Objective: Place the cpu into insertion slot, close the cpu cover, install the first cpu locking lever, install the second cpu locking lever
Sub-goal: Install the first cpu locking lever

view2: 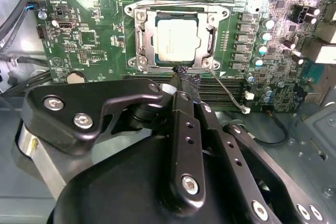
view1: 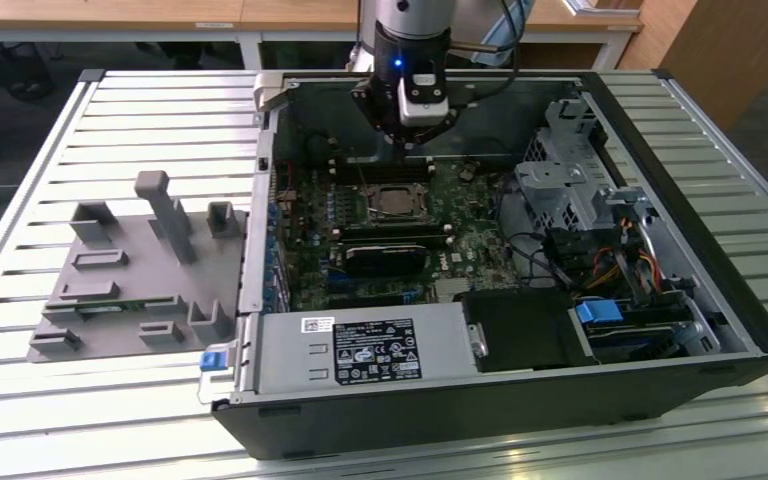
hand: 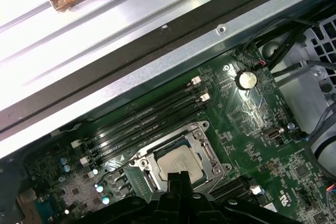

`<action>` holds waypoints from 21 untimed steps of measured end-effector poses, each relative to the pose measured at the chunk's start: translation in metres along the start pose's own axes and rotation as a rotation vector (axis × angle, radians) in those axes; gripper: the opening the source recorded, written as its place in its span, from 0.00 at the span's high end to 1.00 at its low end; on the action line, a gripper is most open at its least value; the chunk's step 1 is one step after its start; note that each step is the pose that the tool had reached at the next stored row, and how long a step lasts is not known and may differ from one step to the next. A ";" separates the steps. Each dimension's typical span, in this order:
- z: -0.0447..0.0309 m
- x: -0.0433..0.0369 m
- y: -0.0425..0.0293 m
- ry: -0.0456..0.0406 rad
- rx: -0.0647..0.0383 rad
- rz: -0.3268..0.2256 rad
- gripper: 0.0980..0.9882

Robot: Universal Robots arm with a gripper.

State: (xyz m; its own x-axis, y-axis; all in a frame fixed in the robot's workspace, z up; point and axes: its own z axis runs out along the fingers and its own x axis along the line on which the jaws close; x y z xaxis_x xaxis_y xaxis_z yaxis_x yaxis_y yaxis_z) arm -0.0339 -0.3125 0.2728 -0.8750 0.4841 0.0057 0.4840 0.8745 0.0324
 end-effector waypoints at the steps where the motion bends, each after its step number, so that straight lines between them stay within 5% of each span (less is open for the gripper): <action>1: 0.0000 0.0000 0.0000 0.0001 0.000 -0.004 0.99; 14: 0.0000 0.0000 0.0000 0.0027 0.000 -0.102 0.99; 21: 0.0000 0.0000 0.0000 0.0061 0.001 -0.224 0.99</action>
State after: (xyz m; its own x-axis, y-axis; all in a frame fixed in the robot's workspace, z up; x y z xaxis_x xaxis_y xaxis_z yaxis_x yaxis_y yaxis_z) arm -0.0339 -0.3125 0.2728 -0.9607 0.2777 0.0045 0.2777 0.9601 0.0329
